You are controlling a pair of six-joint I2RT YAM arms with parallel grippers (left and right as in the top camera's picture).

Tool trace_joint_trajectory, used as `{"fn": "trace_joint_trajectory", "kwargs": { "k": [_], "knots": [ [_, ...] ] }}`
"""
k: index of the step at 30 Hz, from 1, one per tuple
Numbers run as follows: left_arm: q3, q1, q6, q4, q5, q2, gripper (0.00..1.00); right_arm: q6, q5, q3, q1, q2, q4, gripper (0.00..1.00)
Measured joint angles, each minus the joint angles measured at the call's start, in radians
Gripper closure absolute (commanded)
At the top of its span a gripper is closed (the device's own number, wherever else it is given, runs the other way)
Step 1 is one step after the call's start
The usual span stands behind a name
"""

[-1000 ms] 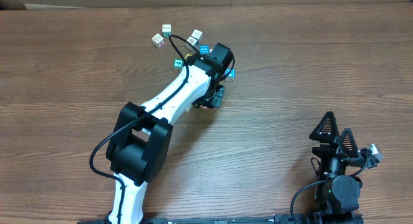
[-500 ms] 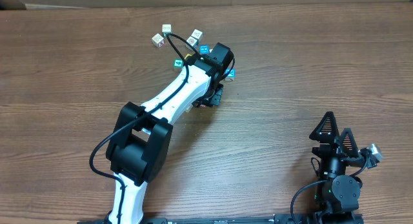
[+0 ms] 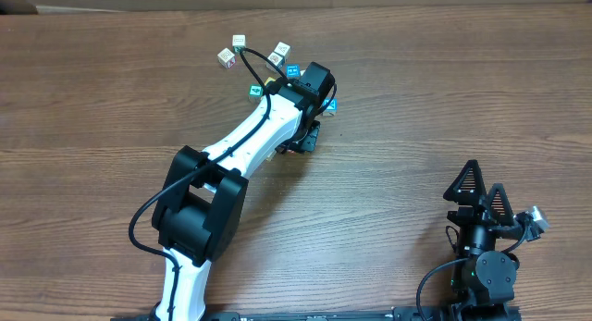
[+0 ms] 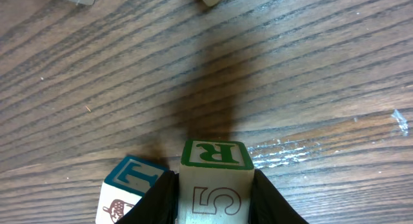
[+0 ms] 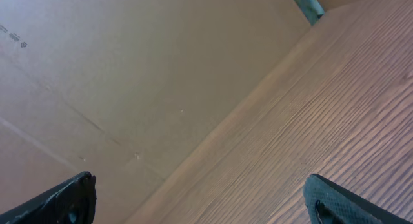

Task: Form a circle

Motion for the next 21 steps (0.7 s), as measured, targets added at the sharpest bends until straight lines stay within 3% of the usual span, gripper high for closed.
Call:
{"fn": "trace_joint_trajectory", "kwargs": {
  "k": [21],
  "knots": [
    [-0.074, 0.000, 0.009, 0.074, -0.018, 0.000, 0.64, 0.000, 0.000, 0.000, 0.000, 0.000, 0.000, 0.00]
  ]
}}
